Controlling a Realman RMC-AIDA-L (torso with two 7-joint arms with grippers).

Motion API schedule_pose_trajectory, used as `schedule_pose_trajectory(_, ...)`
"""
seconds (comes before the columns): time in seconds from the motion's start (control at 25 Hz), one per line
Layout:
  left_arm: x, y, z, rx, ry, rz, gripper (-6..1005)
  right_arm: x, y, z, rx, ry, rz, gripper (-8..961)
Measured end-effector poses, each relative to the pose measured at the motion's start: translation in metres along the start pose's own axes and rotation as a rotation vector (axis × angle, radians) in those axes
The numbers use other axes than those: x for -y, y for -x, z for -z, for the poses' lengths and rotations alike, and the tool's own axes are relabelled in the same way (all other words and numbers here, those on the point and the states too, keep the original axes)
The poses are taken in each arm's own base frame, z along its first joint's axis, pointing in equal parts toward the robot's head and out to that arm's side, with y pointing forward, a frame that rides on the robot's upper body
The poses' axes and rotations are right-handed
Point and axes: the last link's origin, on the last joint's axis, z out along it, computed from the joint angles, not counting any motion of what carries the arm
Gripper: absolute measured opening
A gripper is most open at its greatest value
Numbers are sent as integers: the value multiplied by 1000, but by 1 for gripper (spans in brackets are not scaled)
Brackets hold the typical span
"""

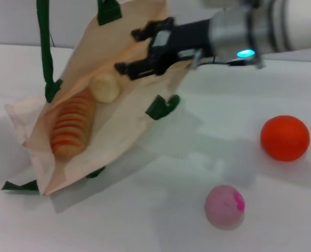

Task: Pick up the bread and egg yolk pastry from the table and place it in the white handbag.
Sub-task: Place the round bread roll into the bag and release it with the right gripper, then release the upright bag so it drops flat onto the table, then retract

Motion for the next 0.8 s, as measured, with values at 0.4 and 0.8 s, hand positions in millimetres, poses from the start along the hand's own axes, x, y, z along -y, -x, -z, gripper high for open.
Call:
schedule_pose_trajectory(0.4,17,5,0,22,-117,3,108,30,-18,86,241,-95,-122,889)
schedule_pose_trajectory(0.8,43,42,-3,24,-284,-149,445,35,-57,113,452,-218,-115,887)
